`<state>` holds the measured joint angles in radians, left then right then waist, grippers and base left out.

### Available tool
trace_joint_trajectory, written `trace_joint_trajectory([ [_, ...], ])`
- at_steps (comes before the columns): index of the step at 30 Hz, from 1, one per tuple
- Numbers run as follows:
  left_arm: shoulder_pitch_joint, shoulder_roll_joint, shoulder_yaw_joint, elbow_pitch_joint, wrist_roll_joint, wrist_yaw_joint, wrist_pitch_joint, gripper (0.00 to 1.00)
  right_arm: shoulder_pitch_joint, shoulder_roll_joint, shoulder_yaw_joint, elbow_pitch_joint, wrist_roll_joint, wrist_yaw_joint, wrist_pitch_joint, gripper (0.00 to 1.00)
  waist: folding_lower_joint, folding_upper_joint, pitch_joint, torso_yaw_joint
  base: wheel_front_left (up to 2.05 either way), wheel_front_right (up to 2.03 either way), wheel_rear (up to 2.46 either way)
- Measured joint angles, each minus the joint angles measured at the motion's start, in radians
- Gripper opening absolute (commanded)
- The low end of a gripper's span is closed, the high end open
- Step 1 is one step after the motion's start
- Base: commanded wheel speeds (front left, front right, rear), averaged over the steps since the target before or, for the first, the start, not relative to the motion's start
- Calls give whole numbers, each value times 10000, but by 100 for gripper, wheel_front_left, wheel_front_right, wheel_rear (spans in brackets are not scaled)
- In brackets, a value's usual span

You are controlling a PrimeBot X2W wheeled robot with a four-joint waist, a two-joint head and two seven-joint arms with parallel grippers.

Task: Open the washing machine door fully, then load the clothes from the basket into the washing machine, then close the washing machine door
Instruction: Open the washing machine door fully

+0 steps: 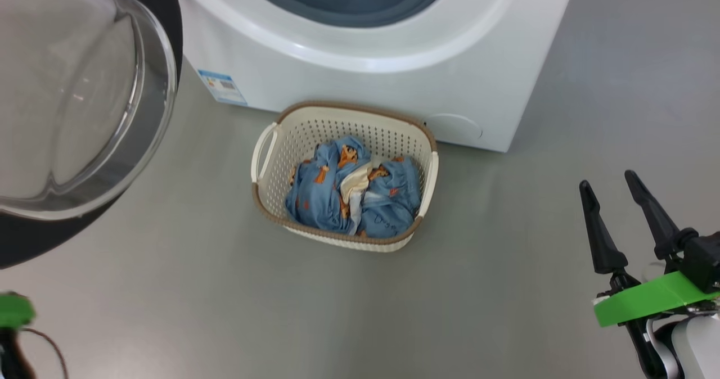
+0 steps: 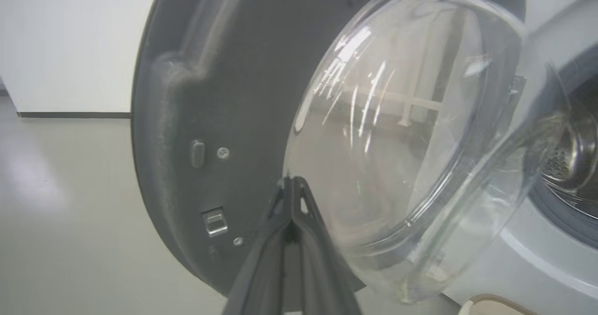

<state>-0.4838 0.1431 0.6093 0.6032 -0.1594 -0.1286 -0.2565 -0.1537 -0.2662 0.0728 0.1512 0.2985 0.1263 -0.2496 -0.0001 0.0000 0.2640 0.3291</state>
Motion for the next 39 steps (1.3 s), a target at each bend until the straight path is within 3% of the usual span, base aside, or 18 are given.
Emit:
trace_joint_trajectory([
  [1,224,-42,-255,-180,-86,-23,0,42,62,31,-23,0,6,0,0,100,0,0,-93,-18,0,0,0],
  [2,418,-90,-433,-343,-249,-27,0,42,110,54,-38,-4,10,0,0,100,0,0,-178,-41,0,0,0],
  [4,816,-123,-823,-679,-462,-27,0,80,204,107,-75,-12,12,0,0,100,0,0,-333,-103,0,0,0],
  [5,982,-142,-961,-853,-548,-27,0,95,222,123,-79,-12,12,0,0,100,-1,0,-397,-144,0,0,0],
  [6,1155,-140,-1116,-1035,-627,-27,0,100,223,134,-84,-15,12,0,0,100,-1,0,-450,-200,0,0,0],
  [21,2807,48,-3816,-3024,-1730,-27,0,100,619,514,-391,-163,12,0,0,100,1,0,-868,-1402,0,0,0],
  [39,3490,182,-4947,-3421,-1864,-27,0,100,1026,777,-499,-176,12,0,0,100,1,0,-1212,-3405,0,0,0],
])
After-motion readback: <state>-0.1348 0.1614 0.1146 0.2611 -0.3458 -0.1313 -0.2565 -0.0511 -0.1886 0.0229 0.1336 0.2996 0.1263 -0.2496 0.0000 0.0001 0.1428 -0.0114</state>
